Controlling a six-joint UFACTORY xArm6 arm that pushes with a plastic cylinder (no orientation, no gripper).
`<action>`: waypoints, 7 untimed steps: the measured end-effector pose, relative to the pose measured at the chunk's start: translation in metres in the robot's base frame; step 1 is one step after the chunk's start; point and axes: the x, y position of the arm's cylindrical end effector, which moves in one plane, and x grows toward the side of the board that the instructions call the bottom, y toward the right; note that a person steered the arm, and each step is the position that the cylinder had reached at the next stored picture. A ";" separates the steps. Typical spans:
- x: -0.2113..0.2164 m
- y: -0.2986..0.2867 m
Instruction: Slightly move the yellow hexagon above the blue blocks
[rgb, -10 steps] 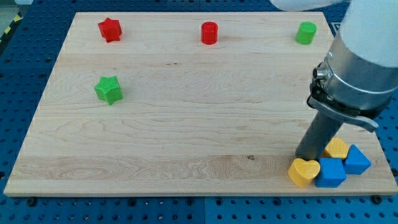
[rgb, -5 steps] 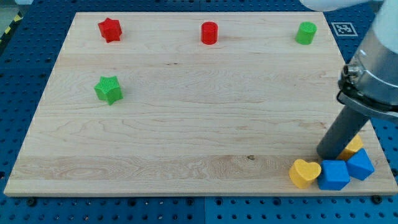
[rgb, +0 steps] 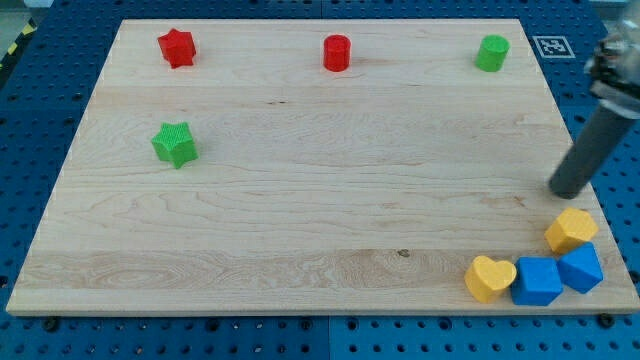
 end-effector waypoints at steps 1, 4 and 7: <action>0.014 0.029; 0.044 0.021; 0.050 -0.016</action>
